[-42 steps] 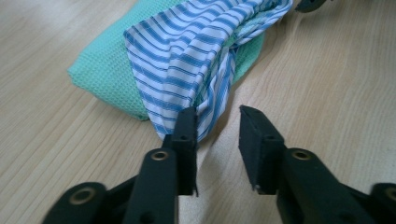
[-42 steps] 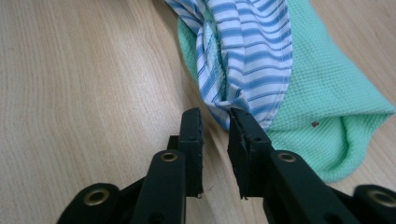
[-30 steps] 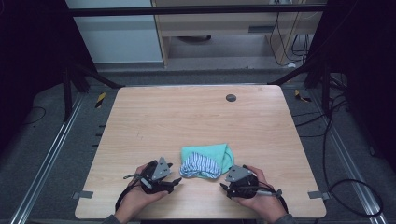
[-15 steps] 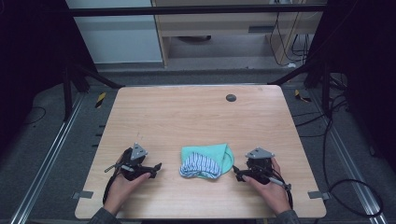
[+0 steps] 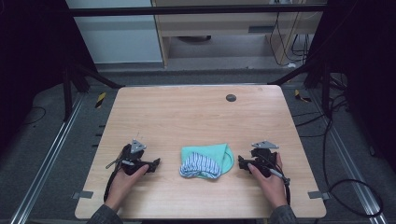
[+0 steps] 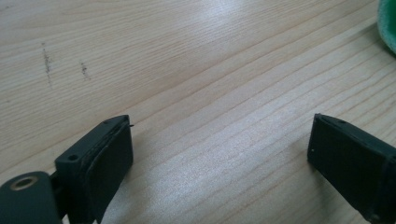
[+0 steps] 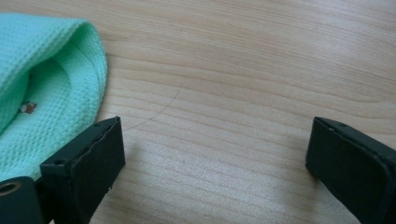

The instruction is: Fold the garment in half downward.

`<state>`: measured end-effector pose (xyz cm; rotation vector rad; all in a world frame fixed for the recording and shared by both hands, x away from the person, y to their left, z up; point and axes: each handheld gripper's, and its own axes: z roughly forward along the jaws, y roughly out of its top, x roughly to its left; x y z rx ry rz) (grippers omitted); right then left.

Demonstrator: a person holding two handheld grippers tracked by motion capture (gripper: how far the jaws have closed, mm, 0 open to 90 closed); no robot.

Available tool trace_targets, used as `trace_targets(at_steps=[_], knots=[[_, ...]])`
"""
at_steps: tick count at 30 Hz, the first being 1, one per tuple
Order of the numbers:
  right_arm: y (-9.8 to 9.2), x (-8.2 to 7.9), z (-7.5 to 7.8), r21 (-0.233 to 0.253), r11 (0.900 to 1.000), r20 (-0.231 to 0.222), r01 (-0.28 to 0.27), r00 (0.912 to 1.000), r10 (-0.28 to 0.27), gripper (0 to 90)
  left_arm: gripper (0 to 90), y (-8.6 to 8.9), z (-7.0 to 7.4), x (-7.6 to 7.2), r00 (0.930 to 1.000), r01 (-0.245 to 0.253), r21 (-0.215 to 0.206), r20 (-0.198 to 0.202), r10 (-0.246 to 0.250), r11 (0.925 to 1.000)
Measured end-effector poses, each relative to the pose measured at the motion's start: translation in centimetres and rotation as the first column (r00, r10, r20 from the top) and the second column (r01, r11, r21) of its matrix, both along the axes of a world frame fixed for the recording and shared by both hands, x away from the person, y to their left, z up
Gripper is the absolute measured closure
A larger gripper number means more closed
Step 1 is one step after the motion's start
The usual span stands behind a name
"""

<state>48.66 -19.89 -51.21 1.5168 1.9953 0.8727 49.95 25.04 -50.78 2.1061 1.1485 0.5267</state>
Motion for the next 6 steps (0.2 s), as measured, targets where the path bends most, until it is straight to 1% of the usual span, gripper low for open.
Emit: trace_targets(at_steps=[1, 6], knots=[[0.17, 0.05, -0.04, -0.008, 1.0, -0.004, 0.012, 0.9999, -0.012, 2.0, 4.6, -0.01, -0.03, 0.03, 1.0, -0.005, -0.005, -0.002, 0.005, 1.0], [0.21, 0.09, -0.07, -0.007, 1.0, -0.01, 0.023, 0.9997, -0.023, 0.5, 3.2, -0.04, -0.05, 0.1, 1.0, -0.007, -0.002, -0.005, 0.007, 1.0]])
